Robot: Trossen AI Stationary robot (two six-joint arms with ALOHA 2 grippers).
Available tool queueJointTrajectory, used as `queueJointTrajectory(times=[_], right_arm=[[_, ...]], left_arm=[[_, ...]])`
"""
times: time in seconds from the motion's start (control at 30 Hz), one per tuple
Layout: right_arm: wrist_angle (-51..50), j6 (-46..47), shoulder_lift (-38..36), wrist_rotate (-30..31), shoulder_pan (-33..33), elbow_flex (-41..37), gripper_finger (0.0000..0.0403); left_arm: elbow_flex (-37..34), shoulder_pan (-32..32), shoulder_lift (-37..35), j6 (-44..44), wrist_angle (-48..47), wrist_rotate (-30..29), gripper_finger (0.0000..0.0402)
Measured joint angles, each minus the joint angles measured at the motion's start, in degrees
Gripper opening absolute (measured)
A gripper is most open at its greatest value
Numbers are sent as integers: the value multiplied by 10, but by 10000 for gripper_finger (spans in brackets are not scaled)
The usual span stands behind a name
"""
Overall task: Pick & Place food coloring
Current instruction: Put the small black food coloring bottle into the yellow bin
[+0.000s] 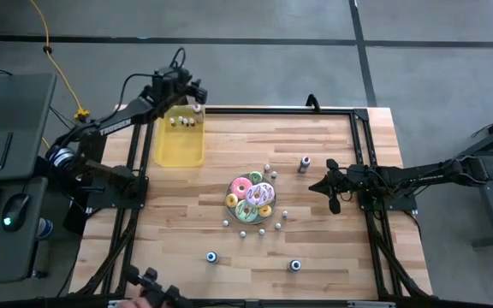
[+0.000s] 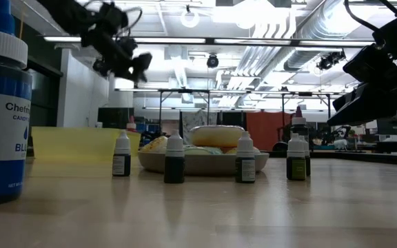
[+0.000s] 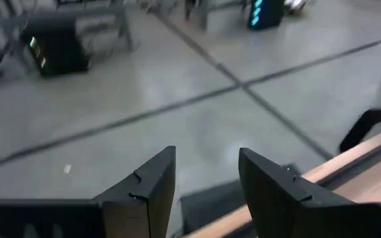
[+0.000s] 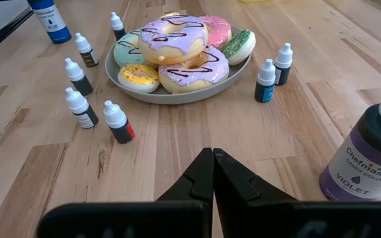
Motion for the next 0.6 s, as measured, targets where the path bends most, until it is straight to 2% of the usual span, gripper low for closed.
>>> queueJointTrajectory(times=[0.1,0.33,0.6], right_arm=[[0,0,0,0,0,0,0],[0,0,0,0,0,0,0],[0,0,0,0,0,0,0]], left_arm=[[43,-19,-4,24,-8,2,162],[161,-85,-4,86,-108,5,162],[236,-172,-4,175,-288,83,162]])
